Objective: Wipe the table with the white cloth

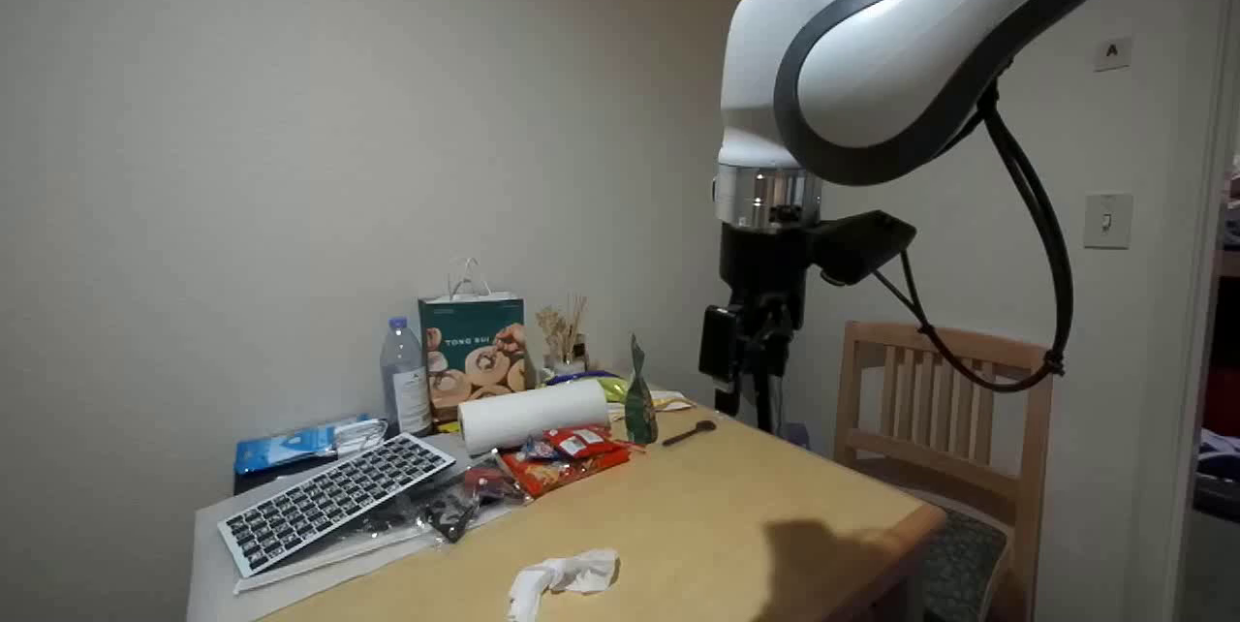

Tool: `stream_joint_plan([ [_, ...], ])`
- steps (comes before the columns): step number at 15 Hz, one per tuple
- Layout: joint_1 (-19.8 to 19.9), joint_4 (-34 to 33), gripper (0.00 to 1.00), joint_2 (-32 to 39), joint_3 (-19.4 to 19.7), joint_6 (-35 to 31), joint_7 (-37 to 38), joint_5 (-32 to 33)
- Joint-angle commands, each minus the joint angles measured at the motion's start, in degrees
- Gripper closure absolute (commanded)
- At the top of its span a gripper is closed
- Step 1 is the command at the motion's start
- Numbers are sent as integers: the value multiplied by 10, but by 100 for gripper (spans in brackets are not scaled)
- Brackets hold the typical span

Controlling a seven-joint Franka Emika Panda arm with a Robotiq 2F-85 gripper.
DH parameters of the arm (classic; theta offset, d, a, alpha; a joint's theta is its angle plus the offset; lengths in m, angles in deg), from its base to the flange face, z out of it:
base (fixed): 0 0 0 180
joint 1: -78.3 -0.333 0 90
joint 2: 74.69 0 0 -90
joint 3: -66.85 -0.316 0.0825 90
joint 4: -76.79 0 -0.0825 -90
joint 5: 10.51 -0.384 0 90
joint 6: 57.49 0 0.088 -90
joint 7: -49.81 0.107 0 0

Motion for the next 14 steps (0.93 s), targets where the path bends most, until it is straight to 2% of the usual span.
stream_joint_plan([
  [1, -9, -1, 0, 0, 8, 2, 2, 3],
  [5, -9, -1, 0, 0, 8, 2, 2, 3],
  [8, -13, -36, 0, 39, -7, 20, 18, 22],
  [11, -26, -81, 0, 86, -32, 33, 52, 70],
  [14, -51, -148, 0, 153, -55, 65, 117, 127],
])
